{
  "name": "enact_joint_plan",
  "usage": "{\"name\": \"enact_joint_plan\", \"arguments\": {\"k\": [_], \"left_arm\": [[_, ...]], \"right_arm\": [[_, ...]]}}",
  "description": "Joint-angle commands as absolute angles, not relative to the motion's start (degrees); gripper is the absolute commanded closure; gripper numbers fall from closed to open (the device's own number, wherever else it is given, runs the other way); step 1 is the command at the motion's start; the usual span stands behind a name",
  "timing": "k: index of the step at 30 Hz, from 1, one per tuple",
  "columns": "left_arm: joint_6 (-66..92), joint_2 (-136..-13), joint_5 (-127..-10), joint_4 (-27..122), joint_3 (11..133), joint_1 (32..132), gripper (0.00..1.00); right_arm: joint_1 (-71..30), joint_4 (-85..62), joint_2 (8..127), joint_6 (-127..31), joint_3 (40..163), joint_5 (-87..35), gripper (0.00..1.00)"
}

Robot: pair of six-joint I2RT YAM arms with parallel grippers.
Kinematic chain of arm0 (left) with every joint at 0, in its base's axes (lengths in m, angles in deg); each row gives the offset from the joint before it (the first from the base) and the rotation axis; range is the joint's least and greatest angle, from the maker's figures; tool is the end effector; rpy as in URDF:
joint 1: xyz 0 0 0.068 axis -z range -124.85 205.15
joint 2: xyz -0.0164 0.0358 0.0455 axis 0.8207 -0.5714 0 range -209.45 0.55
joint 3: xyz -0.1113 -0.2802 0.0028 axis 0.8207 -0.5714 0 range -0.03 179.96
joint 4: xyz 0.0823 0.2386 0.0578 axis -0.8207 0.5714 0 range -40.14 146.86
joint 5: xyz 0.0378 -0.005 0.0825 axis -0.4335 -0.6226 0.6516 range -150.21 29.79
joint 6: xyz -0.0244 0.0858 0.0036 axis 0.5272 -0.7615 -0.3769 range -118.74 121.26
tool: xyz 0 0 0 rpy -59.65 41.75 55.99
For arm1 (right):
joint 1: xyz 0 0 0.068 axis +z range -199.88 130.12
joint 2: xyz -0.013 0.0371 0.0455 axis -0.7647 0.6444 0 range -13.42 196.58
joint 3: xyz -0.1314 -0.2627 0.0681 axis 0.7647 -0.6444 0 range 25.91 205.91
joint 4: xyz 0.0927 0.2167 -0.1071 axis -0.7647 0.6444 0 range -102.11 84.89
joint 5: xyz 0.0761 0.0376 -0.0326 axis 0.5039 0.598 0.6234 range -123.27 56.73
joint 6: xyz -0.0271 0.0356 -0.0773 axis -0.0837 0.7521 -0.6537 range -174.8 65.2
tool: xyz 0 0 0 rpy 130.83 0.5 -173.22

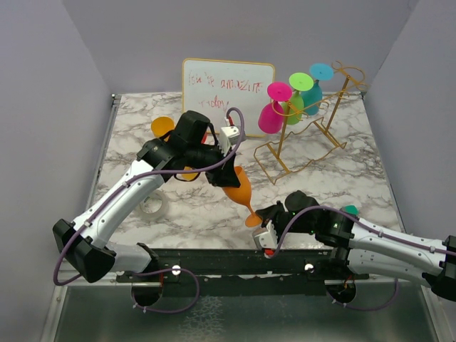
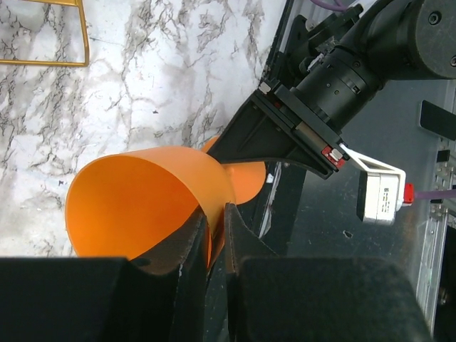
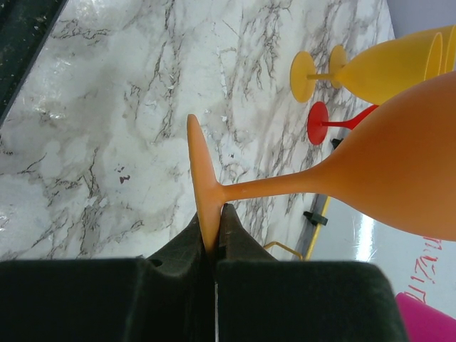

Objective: Take the wine glass off the wine glass rack
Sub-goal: Place the wine glass at the center of the board.

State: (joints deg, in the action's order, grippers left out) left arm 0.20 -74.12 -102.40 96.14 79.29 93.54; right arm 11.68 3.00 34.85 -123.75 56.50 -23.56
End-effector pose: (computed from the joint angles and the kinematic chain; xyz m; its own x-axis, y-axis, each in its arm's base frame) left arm 0.1851 -0.2147 0.3877 -0.5048 0.4174 -0.7556 0.8631 0.2612 -0.4323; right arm 0.0844 0.1837 0.2336 0.7792 -0.4927 -0.3873 -0.5763 -0.3204 -0.7518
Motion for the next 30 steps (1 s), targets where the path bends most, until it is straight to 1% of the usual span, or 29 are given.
{"name": "enact_joint_plan", "arguments": {"k": [1,3,5,6,9,11,19,21,23,26,28,30], "left_arm": [[-1.6,-74.9,-104.9,99.4,81.1,94.4,0.90],[-1.6,-74.9,-105.1,99.6,81.2,94.4,0.92],[-1.7,-74.8,-105.2,99.5,81.1,94.5,0.93],[-1.6,-74.8,-105.1,99.6,81.1,94.5,0.91],[-1.6,-75.0,-105.9,99.6,80.9,94.7,0.81],[-1.6,-75.1,-105.9,99.6,80.7,94.9,0.78],[-1.4,-75.0,-105.9,99.6,79.8,95.6,0.77],[-1.3,-75.0,-105.7,99.6,79.7,95.8,0.78],[-1.1,-75.0,-105.3,99.6,79.6,95.9,0.82],[-1.2,-75.1,-105.4,99.5,79.6,96.2,0.91],[-1.2,-75.1,-105.5,99.6,79.7,96.4,0.98],[-1.2,-75.2,-105.4,99.5,79.8,96.4,1.00]], "right_arm": [[11.7,1.5,34.9,-122.9,56.5,-25.3,0.98],[11.7,1.7,34.9,-123.0,56.3,-25.4,0.98],[11.6,1.5,34.8,-123.0,56.2,-25.4,0.98],[11.6,1.4,34.7,-123.1,56.1,-25.5,0.98],[11.7,1.2,34.7,-123.0,56.2,-26.1,0.97],[11.7,0.9,34.6,-123.2,56.1,-26.2,0.97],[11.6,-0.4,34.1,-123.3,55.6,-26.4,0.97],[11.7,-0.7,34.1,-123.2,55.4,-26.5,0.97],[11.7,-1.1,34.1,-123.2,55.2,-26.7,0.97],[11.7,-1.6,33.9,-123.2,55.0,-27.3,0.96],[11.6,-2.1,33.8,-123.2,54.7,-27.6,0.94],[11.6,-2.1,33.6,-123.2,54.7,-27.8,0.91]]}}
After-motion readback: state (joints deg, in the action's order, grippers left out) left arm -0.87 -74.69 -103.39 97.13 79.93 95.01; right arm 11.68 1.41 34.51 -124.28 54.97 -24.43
